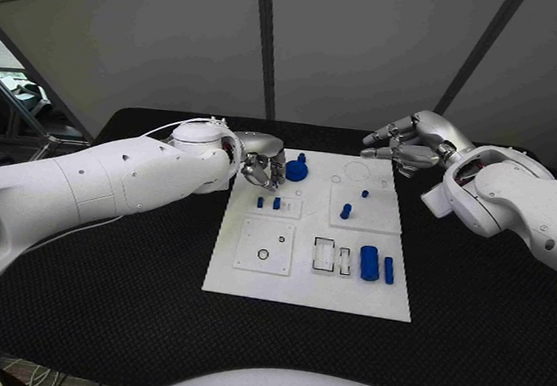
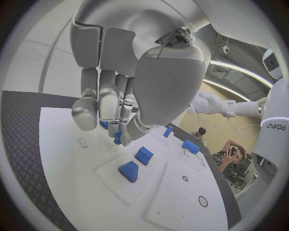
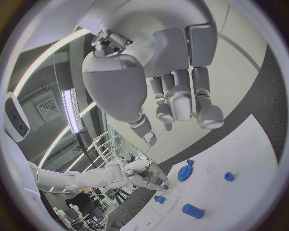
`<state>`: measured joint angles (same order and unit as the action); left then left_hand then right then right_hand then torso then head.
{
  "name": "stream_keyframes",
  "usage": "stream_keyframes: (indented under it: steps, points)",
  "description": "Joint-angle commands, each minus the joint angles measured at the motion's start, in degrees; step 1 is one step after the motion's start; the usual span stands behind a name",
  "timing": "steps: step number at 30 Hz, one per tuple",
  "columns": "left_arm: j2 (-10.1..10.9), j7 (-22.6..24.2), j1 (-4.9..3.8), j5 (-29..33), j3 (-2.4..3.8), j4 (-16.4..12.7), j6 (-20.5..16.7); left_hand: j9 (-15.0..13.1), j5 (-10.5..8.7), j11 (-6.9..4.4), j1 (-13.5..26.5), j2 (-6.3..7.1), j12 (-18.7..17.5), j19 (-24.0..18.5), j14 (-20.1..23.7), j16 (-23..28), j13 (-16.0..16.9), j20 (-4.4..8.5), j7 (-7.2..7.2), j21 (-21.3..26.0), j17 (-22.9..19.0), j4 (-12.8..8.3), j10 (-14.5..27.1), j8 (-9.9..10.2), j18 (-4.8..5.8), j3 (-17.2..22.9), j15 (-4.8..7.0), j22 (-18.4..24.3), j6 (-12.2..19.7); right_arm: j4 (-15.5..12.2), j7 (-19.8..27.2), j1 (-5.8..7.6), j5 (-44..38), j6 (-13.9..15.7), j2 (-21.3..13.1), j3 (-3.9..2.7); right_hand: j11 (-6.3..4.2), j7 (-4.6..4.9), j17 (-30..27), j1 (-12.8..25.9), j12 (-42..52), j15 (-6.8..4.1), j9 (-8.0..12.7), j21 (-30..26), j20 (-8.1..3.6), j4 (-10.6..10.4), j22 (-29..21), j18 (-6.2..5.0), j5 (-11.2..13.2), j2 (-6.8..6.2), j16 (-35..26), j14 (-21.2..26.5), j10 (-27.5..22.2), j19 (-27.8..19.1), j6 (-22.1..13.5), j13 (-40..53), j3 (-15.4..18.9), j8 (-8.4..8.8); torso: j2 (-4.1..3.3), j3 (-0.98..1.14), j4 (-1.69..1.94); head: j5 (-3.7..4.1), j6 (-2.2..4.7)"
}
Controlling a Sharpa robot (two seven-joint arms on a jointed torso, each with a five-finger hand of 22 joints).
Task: Assemble the parts on the task board
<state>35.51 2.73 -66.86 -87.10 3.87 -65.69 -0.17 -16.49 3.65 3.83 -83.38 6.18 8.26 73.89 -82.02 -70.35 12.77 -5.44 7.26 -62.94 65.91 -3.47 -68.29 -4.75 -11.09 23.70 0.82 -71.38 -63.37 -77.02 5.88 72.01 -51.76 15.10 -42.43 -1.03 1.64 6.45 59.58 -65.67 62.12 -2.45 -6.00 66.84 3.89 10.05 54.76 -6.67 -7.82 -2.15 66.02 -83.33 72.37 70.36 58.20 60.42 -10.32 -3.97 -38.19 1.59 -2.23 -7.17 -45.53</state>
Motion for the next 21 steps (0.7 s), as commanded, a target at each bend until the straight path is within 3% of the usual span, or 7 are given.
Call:
stream_keyframes:
  steps: [1,13,21]
  points:
    - [-0.15,-0.33,-0.03,0.06,0.02,0.39,0.88,0.05,-0.32,-0.12,0.34,0.03,0.1,-0.4,-0.07,0.34,0.01,-0.1,0.12,0.27,-0.05,-0.03,-0.34,0.27,4.58,0.31,-0.18,0.08,-0.16,-0.02,0.48,0.11,-0.06,-0.1,0.05,-0.03,0.02,-0.01,0.09,0.08,0.24,-0.02,-0.08,0.05,0.13,0.3,0.01,-0.42,-0.19,0.66,0.08,-0.46,0.53,0.4,-0.12,0.04,-0.05,0.22,0.01,0.02,-0.03,0.0,-0.01]
    - [-0.67,-0.16,0.25,0.06,0.0,1.0,0.76,0.44,-0.47,0.14,1.09,0.41,-0.6,-0.54,-0.01,0.24,-0.49,-0.24,0.21,0.36,-0.25,0.25,0.49,0.71,4.59,0.36,-0.39,-0.01,0.26,0.1,0.56,0.11,-0.06,-0.13,0.17,-0.03,0.02,-0.01,0.02,0.13,0.18,-0.02,-0.09,0.0,0.13,0.29,-0.05,-0.43,-0.19,0.66,0.01,-0.45,0.5,0.38,-0.12,-0.04,-0.03,0.22,0.03,0.02,-0.06,-0.11,0.02]
    - [-0.85,-0.36,0.31,0.07,-0.01,1.03,1.06,1.11,-0.54,0.51,2.41,1.49,-1.52,-0.56,0.01,0.11,-1.38,-0.56,0.43,0.43,-0.64,0.9,1.23,1.11,4.6,0.29,-0.74,-0.15,1.34,0.14,0.44,0.11,-0.06,-0.16,0.17,-0.03,0.02,-0.01,0.02,0.13,0.18,-0.02,-0.09,0.0,0.13,0.29,-0.05,-0.43,-0.19,0.66,0.01,-0.45,0.5,0.38,-0.12,-0.04,-0.03,0.22,0.0,0.01,0.03,-0.11,0.03]
